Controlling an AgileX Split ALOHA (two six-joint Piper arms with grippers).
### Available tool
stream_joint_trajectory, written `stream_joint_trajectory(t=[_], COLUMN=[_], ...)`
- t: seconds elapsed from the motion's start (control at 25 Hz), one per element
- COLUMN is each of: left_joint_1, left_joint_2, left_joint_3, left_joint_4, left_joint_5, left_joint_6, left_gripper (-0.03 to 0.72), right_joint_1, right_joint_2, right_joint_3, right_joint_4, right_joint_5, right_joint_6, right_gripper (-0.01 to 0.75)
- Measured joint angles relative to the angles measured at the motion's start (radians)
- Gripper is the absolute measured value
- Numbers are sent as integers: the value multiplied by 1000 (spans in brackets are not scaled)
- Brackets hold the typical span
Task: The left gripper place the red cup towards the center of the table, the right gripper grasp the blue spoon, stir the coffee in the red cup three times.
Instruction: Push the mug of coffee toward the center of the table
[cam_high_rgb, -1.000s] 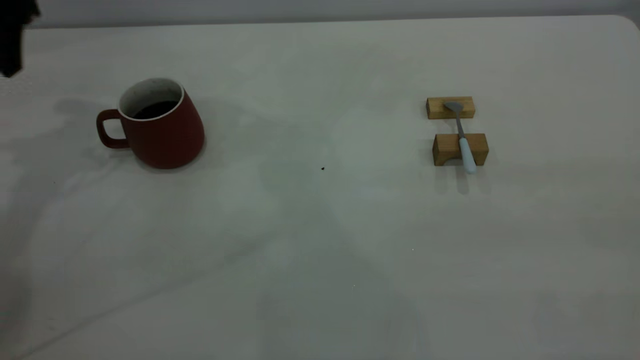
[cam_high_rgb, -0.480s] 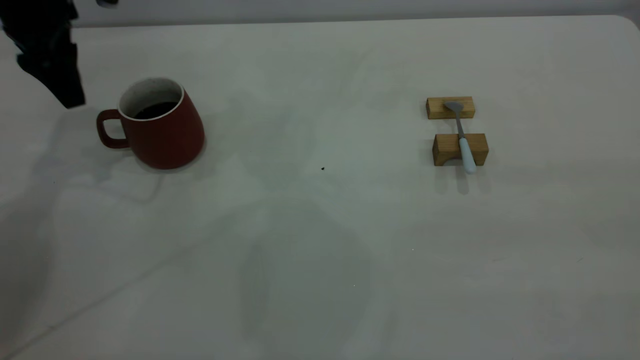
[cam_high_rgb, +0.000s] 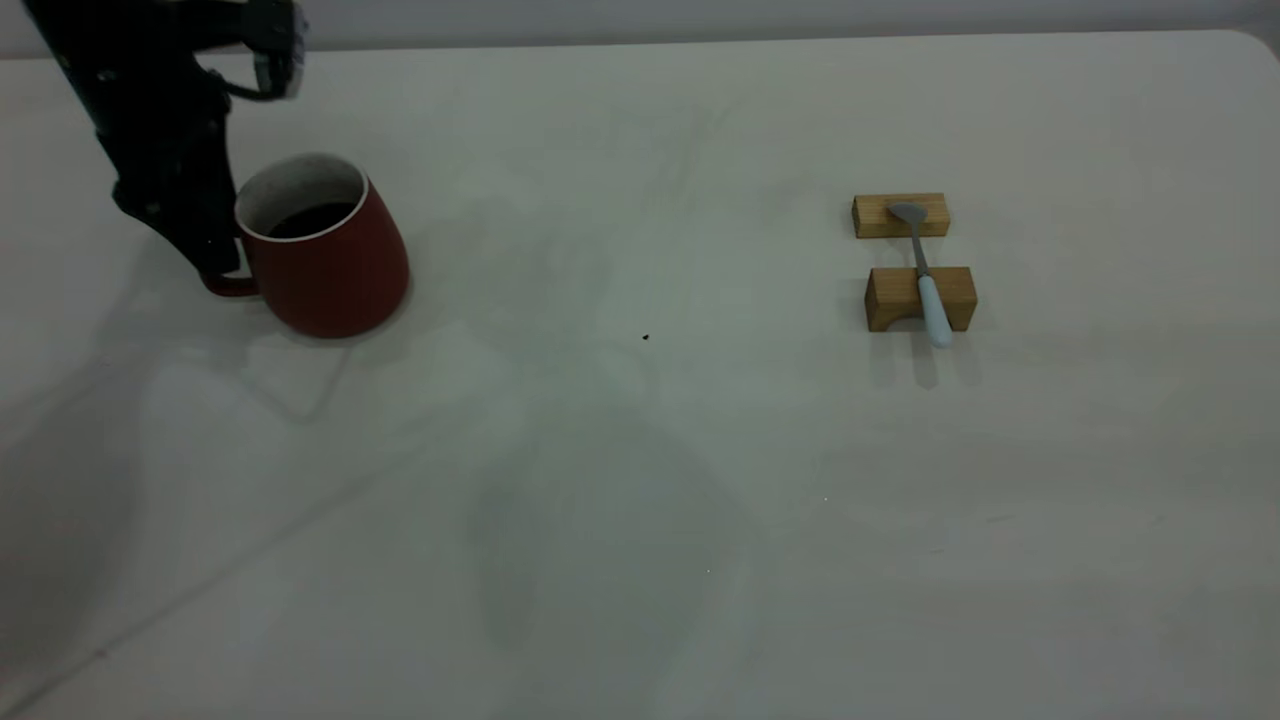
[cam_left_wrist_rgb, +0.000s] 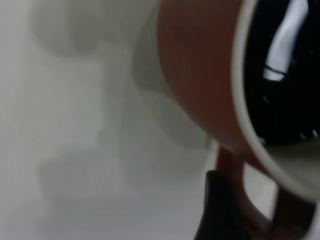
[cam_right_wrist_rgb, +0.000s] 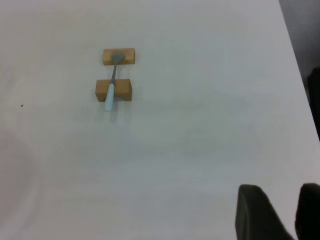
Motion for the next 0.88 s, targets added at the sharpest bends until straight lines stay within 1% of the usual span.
stream_joint_trajectory(t=[0.24, 0.52, 0.88], left_joint_1=[-37, -130, -253], left_joint_2=[41, 50, 53], left_joint_3=[0, 0, 0], left_joint_4=[8, 2, -110], left_joint_5=[-76, -136, -219], left_joint_6=[74, 99, 91], left_gripper=[555, 555, 555], right_joint_1=[0, 0, 0], right_joint_2=[0, 0, 0], right_joint_3=[0, 0, 0], right_joint_4=[0, 0, 0], right_joint_5=[0, 0, 0], right_joint_6=[0, 0, 0], right_gripper=[237, 237, 237])
